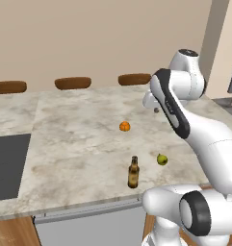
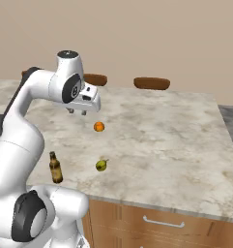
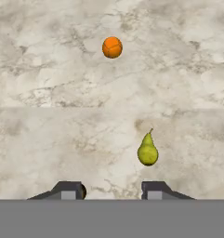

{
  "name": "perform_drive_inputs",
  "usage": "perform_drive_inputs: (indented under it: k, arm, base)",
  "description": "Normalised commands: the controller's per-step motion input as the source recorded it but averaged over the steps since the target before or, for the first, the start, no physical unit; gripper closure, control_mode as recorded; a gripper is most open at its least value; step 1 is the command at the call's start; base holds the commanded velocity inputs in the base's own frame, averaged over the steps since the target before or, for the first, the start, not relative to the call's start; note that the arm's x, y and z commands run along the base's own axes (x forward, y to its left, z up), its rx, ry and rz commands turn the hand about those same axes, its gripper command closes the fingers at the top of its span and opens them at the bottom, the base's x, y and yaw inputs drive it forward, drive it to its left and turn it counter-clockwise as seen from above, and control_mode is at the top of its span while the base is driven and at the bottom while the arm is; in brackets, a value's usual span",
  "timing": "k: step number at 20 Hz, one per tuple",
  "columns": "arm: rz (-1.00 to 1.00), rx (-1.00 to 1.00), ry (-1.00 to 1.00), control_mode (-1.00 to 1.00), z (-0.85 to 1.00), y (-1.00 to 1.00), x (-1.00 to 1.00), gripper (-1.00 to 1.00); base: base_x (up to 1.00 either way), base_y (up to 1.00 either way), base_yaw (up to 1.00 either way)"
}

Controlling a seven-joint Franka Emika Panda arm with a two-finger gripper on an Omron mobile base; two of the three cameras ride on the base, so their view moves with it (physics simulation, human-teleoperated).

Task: Place the beer on the top shelf of the fridge to keep it out of children's reach, and place the pear and orange on lower shelves for easy access.

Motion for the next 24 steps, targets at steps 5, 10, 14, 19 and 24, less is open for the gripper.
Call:
perform_drive_inputs:
  k: [5, 10, 14, 19, 24]
  arm:
    - [0.14, 0.03, -0.07, -1.0, -0.11, 0.0, -0.16, -1.0]
    - [0.44, 0.16, -0.36, -1.0, -0.04, 0.0, -0.36, -1.0]
    - [0.44, 0.21, -0.33, -1.0, -0.17, -0.02, -0.26, -1.0]
    - [0.35, 0.28, -0.19, -1.0, -0.35, -0.06, -0.19, -1.0]
    - [0.37, 0.28, -0.22, -1.0, -0.11, 0.0, -0.22, -1.0]
  base:
    - [0.0, 0.0, 0.0]
    - [0.0, 0.0, 0.0]
    - [0.0, 0.0, 0.0]
    - [0.0, 0.0, 0.0]
    - [0.0, 0.0, 0.0]
